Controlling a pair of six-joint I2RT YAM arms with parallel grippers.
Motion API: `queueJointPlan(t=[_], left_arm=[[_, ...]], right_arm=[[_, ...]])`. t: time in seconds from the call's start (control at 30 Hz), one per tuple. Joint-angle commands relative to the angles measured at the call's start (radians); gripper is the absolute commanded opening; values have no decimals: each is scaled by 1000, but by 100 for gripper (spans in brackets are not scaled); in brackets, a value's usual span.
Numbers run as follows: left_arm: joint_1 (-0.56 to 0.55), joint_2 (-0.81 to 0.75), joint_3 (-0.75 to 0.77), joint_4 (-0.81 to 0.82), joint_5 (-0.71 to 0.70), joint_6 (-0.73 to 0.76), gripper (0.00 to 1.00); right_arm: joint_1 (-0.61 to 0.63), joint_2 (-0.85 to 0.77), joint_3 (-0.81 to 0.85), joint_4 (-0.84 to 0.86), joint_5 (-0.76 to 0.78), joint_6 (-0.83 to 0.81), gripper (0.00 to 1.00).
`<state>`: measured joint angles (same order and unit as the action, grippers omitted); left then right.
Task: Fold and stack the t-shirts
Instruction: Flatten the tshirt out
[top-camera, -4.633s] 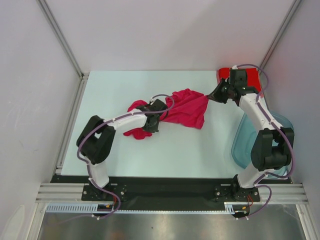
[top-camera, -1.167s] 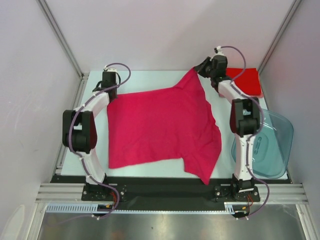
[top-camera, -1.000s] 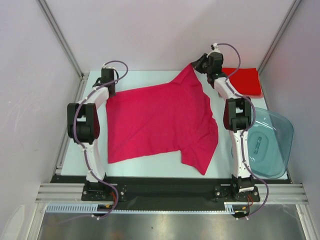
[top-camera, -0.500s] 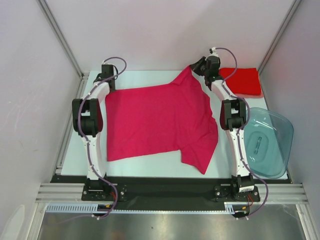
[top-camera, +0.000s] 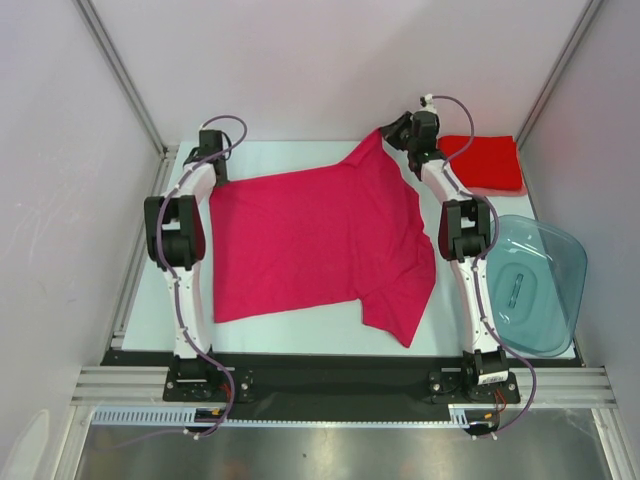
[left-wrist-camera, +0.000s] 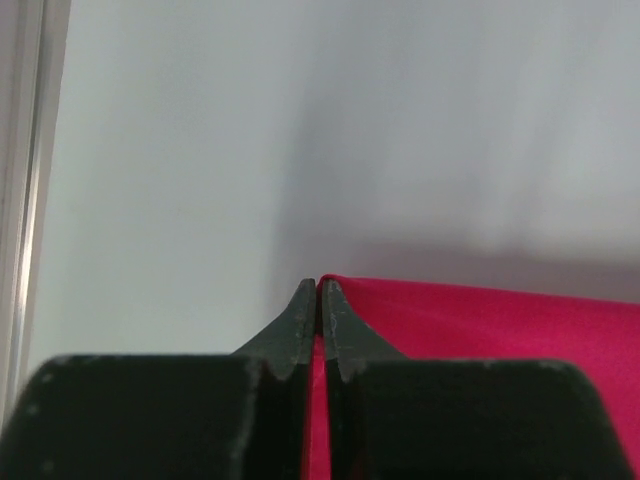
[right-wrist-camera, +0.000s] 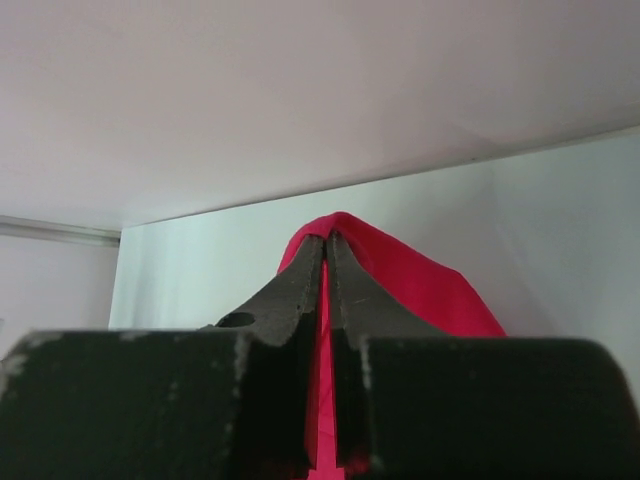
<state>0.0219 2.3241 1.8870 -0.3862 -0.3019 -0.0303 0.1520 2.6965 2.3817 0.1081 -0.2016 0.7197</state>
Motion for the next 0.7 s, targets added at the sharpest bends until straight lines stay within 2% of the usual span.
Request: queueJointPlan(t=[0.0,0.03,0.1,0.13,0.2,0.23,0.3,0.4,0.43,0.5,0.57,0.6,0.67], left_arm=[[29,11,93,-58,-28,-46,7],[32,14,136,-87,-32,-77,24],[35,12,170,-166,-61,-101,46],[35,6,184,-192,-72,-129,58],[30,-37,184,-241,-89,-143,67],[29,-58,154,-250,-106,-152,76],[16,-147,104,-263,-132,-158,79],[-2,-262,-40,-275,-125,-201,79],[-5,-351,-133,-279,-109,-242,77],[-11,-443,-245,-278,-28,-292,75],[-14,-596,-432,-258,32,-365,71],[-14,-653,-497,-252,85,-393,69],[-14,-792,-673,-208,151,-451,66]], right_arm=[[8,22,105,12,21,9,11],[6,22,143,-45,22,-3,17],[-8,0,143,-94,30,1,23],[-14,-38,130,-147,28,6,35],[-43,-78,134,-274,27,-11,40],[-51,-130,119,-316,28,-23,47],[-72,-199,90,-425,27,-86,50],[-78,-338,18,-606,48,-192,54],[-78,-386,-18,-643,60,-204,56],[-75,-538,-191,-692,80,-212,57],[-65,-640,-333,-699,88,-191,57],[-57,-750,-469,-684,77,-181,57],[-22,-840,-586,-700,89,-190,57]])
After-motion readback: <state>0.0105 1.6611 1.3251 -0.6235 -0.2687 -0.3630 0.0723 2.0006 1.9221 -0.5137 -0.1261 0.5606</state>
